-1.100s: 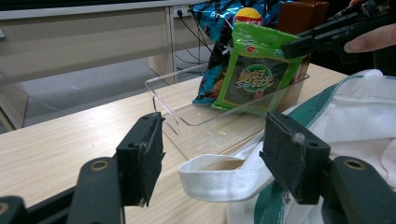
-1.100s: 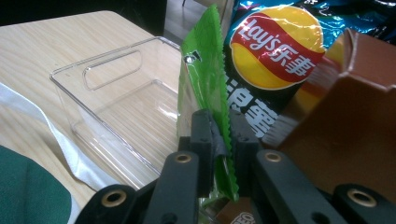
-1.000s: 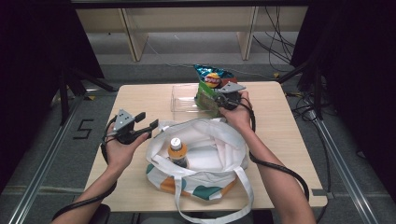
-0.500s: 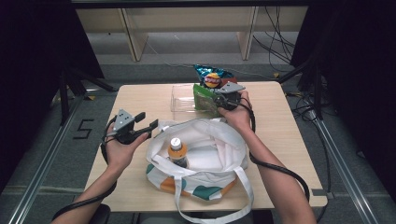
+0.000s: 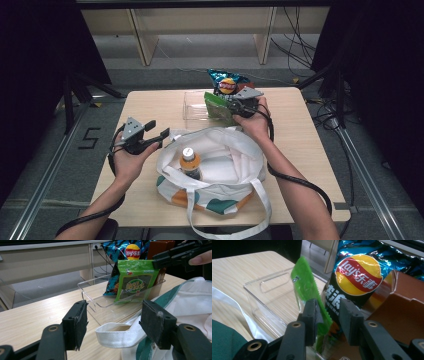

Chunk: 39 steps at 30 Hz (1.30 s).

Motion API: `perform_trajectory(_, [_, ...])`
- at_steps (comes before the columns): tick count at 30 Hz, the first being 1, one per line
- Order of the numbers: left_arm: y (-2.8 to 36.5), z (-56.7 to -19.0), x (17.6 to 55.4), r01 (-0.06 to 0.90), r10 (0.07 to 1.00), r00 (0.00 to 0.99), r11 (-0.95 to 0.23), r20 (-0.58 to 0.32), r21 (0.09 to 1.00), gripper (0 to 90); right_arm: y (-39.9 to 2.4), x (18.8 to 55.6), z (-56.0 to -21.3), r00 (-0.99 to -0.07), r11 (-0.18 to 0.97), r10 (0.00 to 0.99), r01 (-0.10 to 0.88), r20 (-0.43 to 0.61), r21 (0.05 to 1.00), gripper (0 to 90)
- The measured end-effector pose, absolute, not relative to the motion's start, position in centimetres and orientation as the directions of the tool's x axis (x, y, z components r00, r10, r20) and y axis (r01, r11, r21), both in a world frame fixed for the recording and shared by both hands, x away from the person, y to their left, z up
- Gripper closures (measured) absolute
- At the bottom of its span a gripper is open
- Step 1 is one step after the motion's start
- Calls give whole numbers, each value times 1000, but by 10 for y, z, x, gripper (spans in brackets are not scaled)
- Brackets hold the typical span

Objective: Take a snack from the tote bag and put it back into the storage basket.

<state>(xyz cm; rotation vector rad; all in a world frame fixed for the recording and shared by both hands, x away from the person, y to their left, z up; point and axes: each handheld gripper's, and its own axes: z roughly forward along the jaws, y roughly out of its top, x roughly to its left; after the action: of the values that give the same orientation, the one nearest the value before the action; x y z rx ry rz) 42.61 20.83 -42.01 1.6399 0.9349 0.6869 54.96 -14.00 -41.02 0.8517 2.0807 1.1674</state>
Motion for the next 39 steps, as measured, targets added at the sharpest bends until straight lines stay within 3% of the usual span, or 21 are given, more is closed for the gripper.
perform_trajectory(15, [208,-419,425,230,850,527,-119,-21,966,376,-141,537,-397,-636,409,744,189,-207,893,637])
perform_trajectory(39, [205,-421,425,236,846,533,-118,-27,964,375,-180,502,-386,-637,253,771,287,-14,924,484])
